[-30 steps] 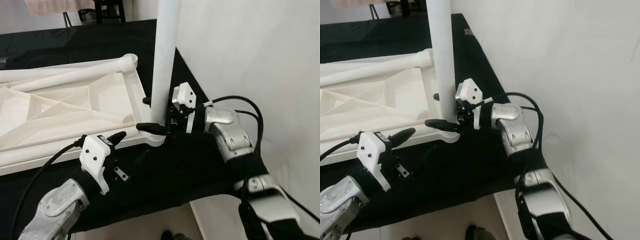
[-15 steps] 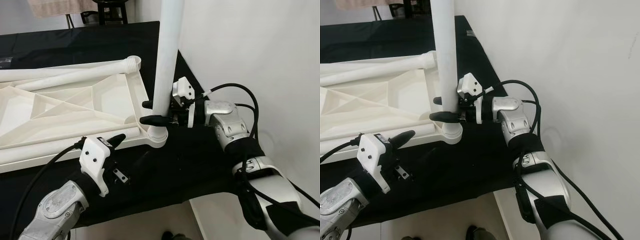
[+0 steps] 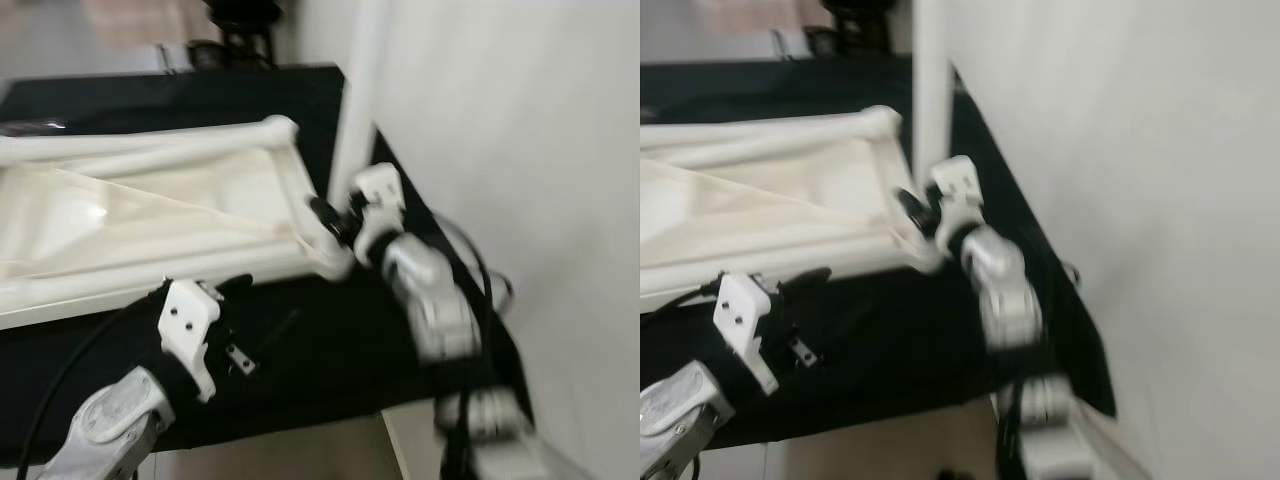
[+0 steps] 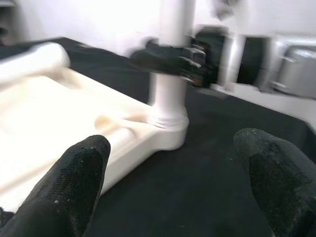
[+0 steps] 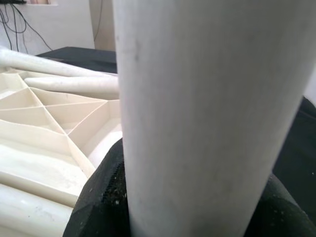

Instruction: Building children table

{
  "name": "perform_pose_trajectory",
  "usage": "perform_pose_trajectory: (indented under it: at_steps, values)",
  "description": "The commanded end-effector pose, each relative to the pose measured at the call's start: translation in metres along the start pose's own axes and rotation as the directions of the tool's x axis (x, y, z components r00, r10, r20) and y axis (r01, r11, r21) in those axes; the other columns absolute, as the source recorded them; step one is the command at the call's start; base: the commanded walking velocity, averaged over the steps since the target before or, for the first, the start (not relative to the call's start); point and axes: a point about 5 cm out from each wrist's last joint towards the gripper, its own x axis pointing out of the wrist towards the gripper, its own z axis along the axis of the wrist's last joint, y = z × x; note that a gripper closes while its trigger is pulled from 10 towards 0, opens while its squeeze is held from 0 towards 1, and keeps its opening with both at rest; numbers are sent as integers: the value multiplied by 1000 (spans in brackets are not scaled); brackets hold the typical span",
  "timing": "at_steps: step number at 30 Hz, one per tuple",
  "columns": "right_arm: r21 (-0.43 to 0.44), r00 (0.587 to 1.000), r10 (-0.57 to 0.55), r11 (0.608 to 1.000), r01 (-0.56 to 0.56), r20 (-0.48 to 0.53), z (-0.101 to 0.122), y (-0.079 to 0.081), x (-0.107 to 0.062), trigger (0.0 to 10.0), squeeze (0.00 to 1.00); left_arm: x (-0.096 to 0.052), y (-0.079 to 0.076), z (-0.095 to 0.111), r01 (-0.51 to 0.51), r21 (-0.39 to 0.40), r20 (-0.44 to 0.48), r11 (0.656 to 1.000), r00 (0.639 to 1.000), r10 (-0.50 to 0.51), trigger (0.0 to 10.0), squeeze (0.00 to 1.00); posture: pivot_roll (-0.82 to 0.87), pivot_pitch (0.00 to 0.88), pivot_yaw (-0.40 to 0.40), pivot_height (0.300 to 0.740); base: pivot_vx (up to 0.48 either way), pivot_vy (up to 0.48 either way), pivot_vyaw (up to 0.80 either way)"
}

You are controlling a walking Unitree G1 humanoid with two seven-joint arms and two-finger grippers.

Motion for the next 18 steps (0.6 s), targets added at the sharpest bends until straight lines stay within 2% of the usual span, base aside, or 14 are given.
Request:
perform_pose_trajectory:
  at_steps: [1,2,4,5,6,7,9,10,12,14,15,16,17,18]
  values:
    - [-27,979,68,997,-74,-194,-38,9,-2,0,0,5,-5,-4,38,-31,-2,999,999,-38,10000,0,95,196,-86,740,0,0,0]
    - [-30,976,90,995,-98,-199,-38,7,3,8941,0,8,-8,-4,45,-31,1,998,999,-45,10000,0,100,195,-100,740,0,0,0]
    - [-31,975,95,994,-103,-200,-36,7,4,8941,0,8,-8,-4,44,-30,2,999,999,-44,10000,0,101,195,-103,740,0,0,0]
    - [-25,976,120,992,-126,-181,-31,8,7,10000,0,6,-8,-4,35,-31,5,999,999,-34,10000,0,103,195,-106,740,0,0,0]
    - [-21,976,138,989,-143,-167,-27,8,8,10000,0,5,-7,-4,28,-31,6,999,1000,-28,10000,0,103,195,-106,740,0,0,0]
    - [-19,967,210,976,-215,-146,-22,11,9,10000,569,4,-6,-4,21,-26,2,999,1000,-21,10000,0,109,192,-110,740,0,0,0]
    - [-21,957,259,964,-264,-133,-19,13,10,10000,569,3,-6,-4,16,-22,-1,1000,1000,-16,10000,0,109,192,-110,740,0,0,0]
    - [15,939,318,948,-319,-132,-16,19,9,10000,1000,3,-5,-4,14,-21,1,1000,1000,-14,10000,0,109,188,-113,740,0,0,0]
    - [54,911,397,918,-393,-114,-8,26,6,10000,1000,4,-5,-3,14,-21,4,1000,1000,-14,10000,0,107,187,-111,740,0,0,0]
    - [48,900,426,904,-424,-86,-1,28,6,10000,1000,4,-5,-3,16,-21,6,1000,1000,-16,10000,0,107,187,-111,740,0,0,0]
    - [26,870,492,871,-491,-39,9,30,7,10000,1000,5,-6,-2,22,-21,9,1000,1000,-22,10000,0,101,187,-107,740,0,0,0]
    - [26,870,492,871,-491,-39,9,30,7,10000,1000,5,-6,-2,22,-21,9,1000,1000,-22,10000,0,101,187,-107,740,0,0,0]
    - [-15,819,574,819,-573,10,20,31,8,10000,0,6,-7,-2,29,-23,11,999,1000,-29,10000,0,101,190,-106,740,0,0,0]
    - [-56,750,660,751,-658,44,29,31,8,10000,0,7,-8,-1,33,-24,13,999,999,-33,10000,0,101,195,-103,740,0,0,0]
